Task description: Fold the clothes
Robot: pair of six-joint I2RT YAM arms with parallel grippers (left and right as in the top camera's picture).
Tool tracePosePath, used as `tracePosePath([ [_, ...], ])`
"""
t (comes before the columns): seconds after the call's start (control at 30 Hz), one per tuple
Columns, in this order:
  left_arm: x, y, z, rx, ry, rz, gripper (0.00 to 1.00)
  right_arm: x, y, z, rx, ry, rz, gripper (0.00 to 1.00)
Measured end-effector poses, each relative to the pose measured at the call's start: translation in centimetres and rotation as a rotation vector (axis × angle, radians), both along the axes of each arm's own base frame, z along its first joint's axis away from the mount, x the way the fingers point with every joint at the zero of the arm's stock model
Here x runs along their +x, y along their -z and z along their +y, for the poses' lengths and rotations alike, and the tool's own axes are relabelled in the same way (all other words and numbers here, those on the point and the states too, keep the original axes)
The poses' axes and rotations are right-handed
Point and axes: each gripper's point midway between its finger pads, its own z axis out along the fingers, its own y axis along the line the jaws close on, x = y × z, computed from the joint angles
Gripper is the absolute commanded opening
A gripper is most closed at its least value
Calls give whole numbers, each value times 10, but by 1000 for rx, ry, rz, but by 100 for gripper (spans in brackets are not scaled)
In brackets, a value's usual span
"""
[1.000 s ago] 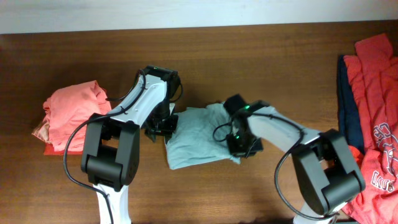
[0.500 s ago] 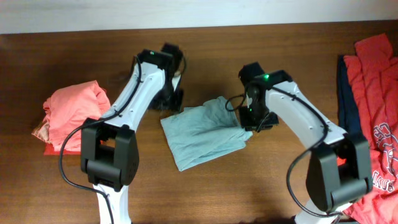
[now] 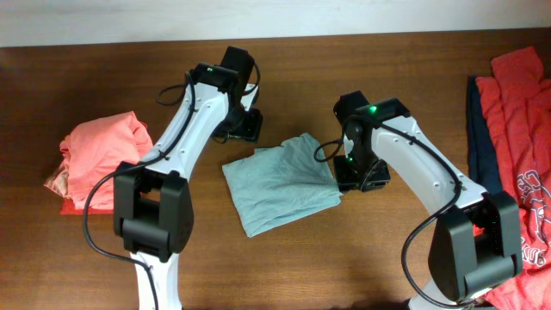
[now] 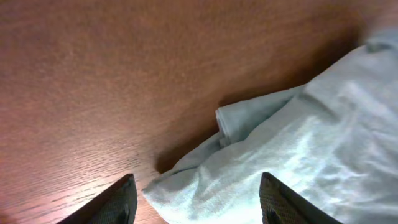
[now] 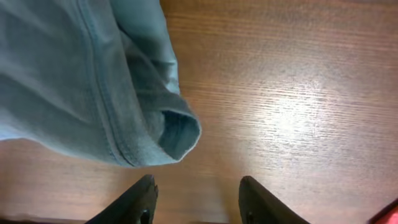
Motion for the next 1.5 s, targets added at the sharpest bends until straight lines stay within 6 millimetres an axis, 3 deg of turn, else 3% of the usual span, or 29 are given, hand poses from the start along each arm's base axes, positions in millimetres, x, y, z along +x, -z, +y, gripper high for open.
tracePosePath([
  [0.2,-4,8,0,5,1,31,63,-4,2,6,48,-83,14,56],
  [0.27,-4,8,0,4,1,32,63,-9,0,16,122,-167,29,61],
  [0.5,-5,8,0,5,1,35,63,-34,-14,50,419,-468,80,63],
  [0.8,-20,8,-5,-34,25,103,63,-36,-20,62,516,-556,53,62],
  [0.87,-18,8,-8,-45,29,92,63,-36,-20,63,522,-554,53,55],
  [0.9,-16,8,-9,-52,30,83,64,-36,-21,63,527,-556,53,38],
  [0.97,-8,7,-12,-63,36,53,64,-37,-22,66,542,-547,53,18],
  [1.03,-1,6,-15,-73,52,19,64,-34,-21,69,550,-533,40,14],
  [1.2,8,13,-18,-78,73,-3,64,-24,-2,76,554,-437,-1,14],
  [1.3,5,40,-17,-59,79,54,64,-36,26,76,541,-367,29,16],
  [1.5,-12,78,-10,-20,75,176,62,-40,58,76,520,-298,5,19],
])
